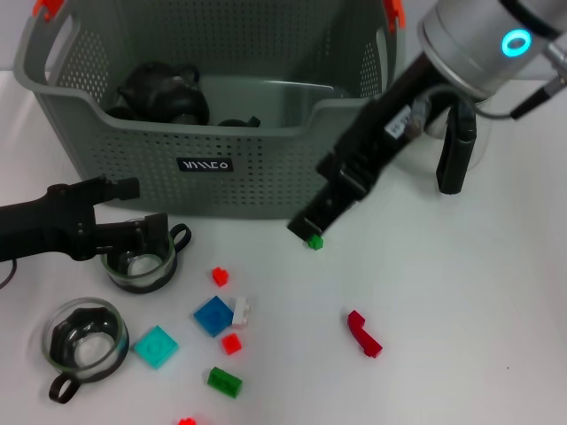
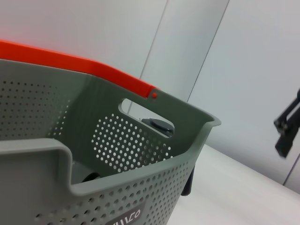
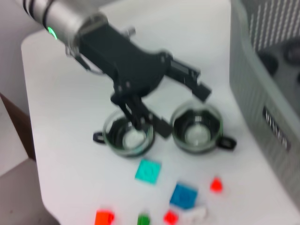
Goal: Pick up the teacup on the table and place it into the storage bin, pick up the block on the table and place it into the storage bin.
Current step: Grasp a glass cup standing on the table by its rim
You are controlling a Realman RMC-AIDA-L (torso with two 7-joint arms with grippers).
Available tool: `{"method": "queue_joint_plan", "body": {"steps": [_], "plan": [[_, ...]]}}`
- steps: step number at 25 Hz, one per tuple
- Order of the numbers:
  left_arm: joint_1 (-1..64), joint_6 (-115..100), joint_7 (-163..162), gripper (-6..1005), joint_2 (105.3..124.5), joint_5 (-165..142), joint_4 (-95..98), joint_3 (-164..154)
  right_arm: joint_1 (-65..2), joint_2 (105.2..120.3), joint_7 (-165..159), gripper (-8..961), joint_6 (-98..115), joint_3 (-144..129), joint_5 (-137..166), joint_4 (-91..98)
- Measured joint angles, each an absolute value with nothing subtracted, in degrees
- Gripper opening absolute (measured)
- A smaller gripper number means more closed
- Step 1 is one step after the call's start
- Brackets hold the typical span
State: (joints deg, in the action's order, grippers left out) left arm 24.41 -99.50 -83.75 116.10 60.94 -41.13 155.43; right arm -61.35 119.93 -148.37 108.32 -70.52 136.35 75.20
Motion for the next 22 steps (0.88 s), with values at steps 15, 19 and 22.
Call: {"method": "queue_joint_plan", "body": {"steps": [15, 19, 22], "plan": [[23.53, -99.7, -83.79, 915, 115.99, 60.48, -41.18, 155.39, -56.16, 120.34, -144.09, 945, 97.36, -83.03, 135.73, 67.36], [22.7, -99.72, -83.57, 915, 115.93, 60.71, -41.2, 155.39, -50.14, 120.29, -137.94, 945, 95.23, -78.97, 128.3, 65.93], [22.62, -99.57, -83.39, 914, 115.93, 60.66, -41.15, 155.38, -44.63, 120.18, -129.84, 944, 94.0, -74.1, 122.54, 63.35]]}}
